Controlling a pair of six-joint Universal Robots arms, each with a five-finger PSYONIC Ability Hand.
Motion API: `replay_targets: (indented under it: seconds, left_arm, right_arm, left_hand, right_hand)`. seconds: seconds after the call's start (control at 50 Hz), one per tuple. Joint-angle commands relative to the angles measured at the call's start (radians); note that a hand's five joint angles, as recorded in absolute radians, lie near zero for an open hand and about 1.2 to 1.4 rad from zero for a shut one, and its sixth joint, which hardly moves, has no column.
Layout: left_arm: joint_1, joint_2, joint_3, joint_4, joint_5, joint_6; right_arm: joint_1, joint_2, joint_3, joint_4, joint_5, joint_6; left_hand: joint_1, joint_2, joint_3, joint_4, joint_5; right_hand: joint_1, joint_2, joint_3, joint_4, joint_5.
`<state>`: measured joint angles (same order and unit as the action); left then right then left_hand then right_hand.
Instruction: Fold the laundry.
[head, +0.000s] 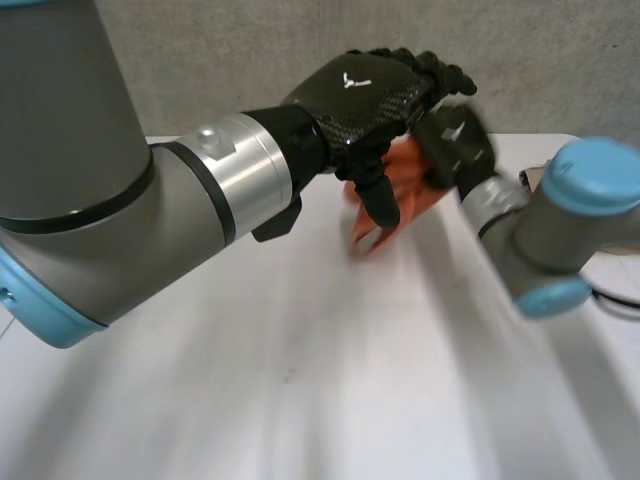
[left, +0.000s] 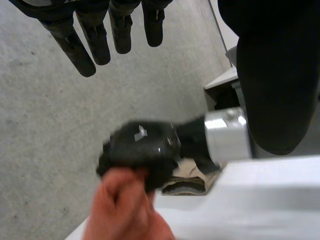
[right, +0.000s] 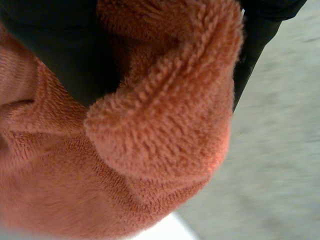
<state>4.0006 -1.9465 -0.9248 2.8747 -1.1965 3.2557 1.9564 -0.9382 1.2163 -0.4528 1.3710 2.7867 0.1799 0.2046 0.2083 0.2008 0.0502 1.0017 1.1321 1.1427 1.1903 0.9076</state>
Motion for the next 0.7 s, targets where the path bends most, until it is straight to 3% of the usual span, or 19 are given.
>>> replay_targets:
  seconds: [0.02,0.26,0.38,0.5,0.7]
  left_arm:
    - [0.014,0.041,0.011,0.001,0.002,-0.024]
    - [0.022,0.049,-0.017,0.006,0.005,-0.043]
    - [0.023,0.031,-0.031,0.011,0.000,-0.042]
    - [0.029,0.020,-0.043,0.015,0.002,-0.040]
    - [0.029,0.023,-0.040,0.018,0.002,-0.042]
  right_arm:
    - [-0.204,0.065,-0.267,0.000,-0.010,0.099]
    - [-0.491,0.447,-0.601,-0.043,-0.170,0.125]
    - [-0.576,0.591,-0.617,-0.075,-0.271,-0.013]
    - [-0.619,0.599,-0.528,-0.067,-0.299,-0.085]
    - [-0.623,0.476,-0.319,-0.147,-0.329,-0.104]
  left_hand:
    - [-0.005,-0.030,-0.034,-0.026,-0.050]
    - [-0.005,-0.030,-0.034,-0.026,-0.050]
    - [-0.005,-0.030,-0.034,-0.026,-0.050]
    - [-0.005,-0.030,-0.034,-0.026,-0.050]
    - [-0.005,-0.030,-0.034,-0.026,-0.050]
  right_hand:
    - [0.395,0.264,0.254,0.206,0.314]
    - [0.395,0.264,0.254,0.206,0.314]
    - [0.395,0.264,0.254,0.206,0.314]
    - [0.395,0.264,0.254,0.206,0.314]
    - [0.395,0.264,0.254,0.206,0.314]
